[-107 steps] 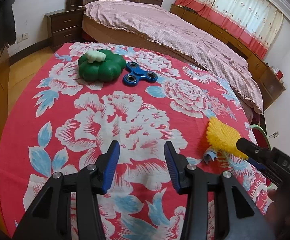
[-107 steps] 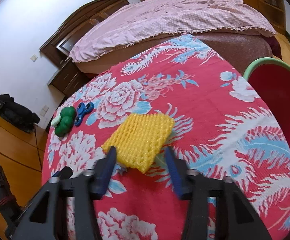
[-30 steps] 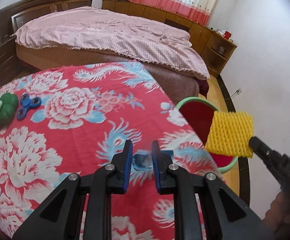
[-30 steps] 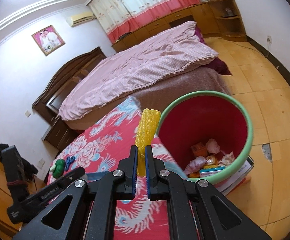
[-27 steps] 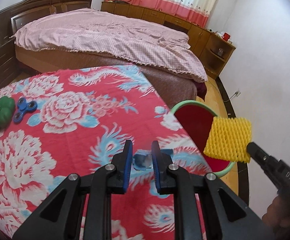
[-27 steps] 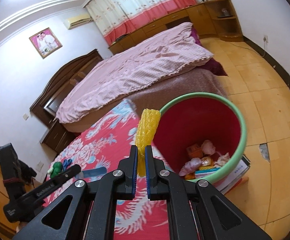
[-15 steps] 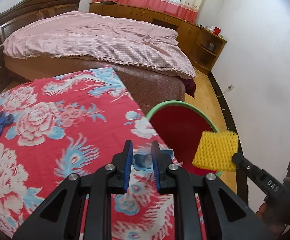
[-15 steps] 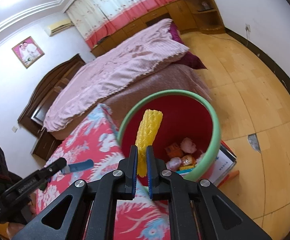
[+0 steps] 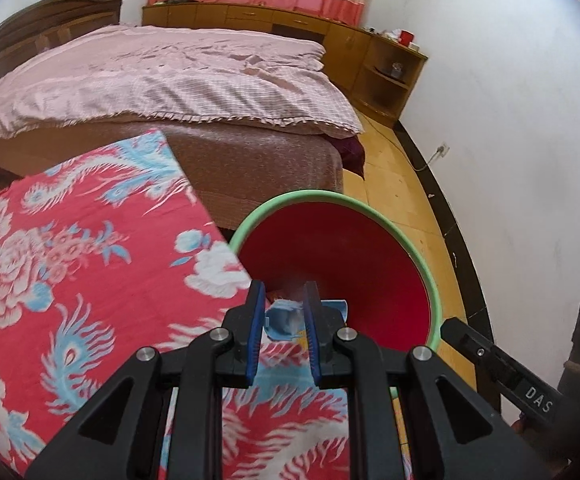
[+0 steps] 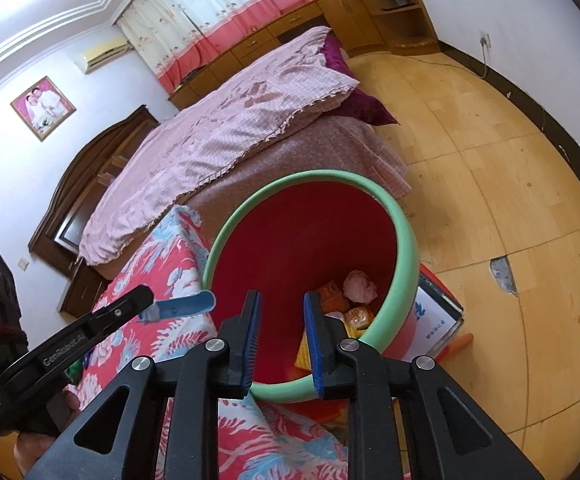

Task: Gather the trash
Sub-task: 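Carry the foam net and toothbrush over the bucket and open both grippers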

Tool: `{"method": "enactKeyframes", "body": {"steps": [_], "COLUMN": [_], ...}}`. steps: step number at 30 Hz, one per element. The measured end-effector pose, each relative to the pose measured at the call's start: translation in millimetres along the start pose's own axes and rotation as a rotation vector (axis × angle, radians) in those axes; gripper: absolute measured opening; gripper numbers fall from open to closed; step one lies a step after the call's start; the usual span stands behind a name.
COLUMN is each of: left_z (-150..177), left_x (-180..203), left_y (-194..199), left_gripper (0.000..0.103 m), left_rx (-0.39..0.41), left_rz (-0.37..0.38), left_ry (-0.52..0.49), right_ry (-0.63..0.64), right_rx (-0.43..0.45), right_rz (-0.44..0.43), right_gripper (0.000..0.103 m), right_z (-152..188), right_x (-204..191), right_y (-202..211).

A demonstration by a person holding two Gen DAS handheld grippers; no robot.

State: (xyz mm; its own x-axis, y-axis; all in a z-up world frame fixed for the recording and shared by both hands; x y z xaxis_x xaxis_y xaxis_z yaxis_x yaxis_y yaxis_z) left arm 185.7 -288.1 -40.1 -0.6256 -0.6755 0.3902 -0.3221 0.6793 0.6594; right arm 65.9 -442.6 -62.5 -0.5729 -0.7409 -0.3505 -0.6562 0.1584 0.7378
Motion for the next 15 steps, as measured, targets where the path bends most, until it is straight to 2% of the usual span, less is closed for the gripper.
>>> {"method": "enactKeyframes", "body": {"steps": [4,6,11,13,15], "left_z": [-1.2,-0.7,2.9,4.8,7.0], "left_x": [8.3,10.7,15.1,14.1,12.9], "left_y": [-8.7,-11.3,-5.4,-0.6,6.9], "left_gripper": [0.019,0.031,0.035,0.040,0.044], "left_rx": [-0.014,-0.024,-0.027,-0.022,-0.014], "left_rz": [0.003,0.005,-0.013,-0.017,-0.024], "left_ry": [-0.025,-0.029,-0.040,-0.036,-0.028], "right_ry": [-0.005,-0.009,-0.007,-0.003,0.003], "right_rx": [0.013,0.015,0.012,0.012,0.014], "right_rz": [0.007,0.008,0.011,0.012,0.014], "right_gripper": [0.023,0.024,0.026,0.030,0.044], "right_z": [-1.9,-2.8,-1.7,-0.8,0.5], "right_x": [4.7,7.0,7.8,5.8,3.3], "right_y": [2.4,3.2,5.7,7.6,10.7]}}
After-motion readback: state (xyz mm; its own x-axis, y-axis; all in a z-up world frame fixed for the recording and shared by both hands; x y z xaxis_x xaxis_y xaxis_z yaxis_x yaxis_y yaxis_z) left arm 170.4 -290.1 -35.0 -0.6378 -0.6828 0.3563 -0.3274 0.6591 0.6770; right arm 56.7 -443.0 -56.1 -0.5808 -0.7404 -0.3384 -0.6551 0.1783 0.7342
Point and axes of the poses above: each gripper's, at about its wrist camera, not at the fingertips, and y roughly against the way its jaws point, x to its right, z to its underside, the point moved 2 cm from there along -y, roughly the way its jaws point, and after that the axes turned 13 degrees about z, right-handed, at the moved point
